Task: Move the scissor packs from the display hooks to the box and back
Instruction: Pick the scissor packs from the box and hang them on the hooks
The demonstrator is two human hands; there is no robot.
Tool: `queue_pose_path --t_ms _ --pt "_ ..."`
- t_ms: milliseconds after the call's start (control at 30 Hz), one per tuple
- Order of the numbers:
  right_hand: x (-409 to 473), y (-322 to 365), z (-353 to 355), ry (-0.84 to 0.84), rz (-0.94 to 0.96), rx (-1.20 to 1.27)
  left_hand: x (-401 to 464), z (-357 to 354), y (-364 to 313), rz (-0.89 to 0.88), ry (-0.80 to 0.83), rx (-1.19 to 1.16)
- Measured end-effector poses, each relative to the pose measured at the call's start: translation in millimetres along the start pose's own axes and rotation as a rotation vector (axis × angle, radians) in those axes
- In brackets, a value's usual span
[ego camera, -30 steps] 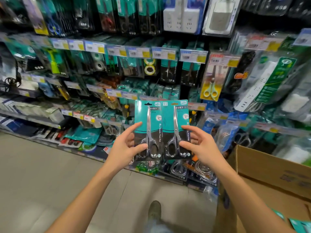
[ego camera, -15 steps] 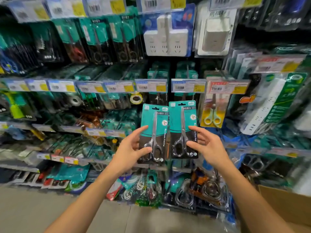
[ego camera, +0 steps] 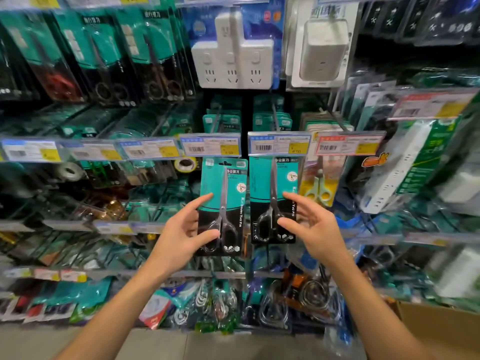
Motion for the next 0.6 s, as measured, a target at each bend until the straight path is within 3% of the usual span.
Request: queue_pose_path --t_ms 600 --pt "17.9 -0.3 4.8 -0.037 -0.061 -0.016 41.3 -10.4 14.7 -0.039 0.043 -0.036"
Point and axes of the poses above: each hand's wrist, its own x-axis towards the middle knuckle, its own z-axis out of the back of the hand, y = z × x, the point moved 3 cm from there along x, towards the middle knuckle, and after that the axes turned 6 degrees about -z, right-handed, at the moved point
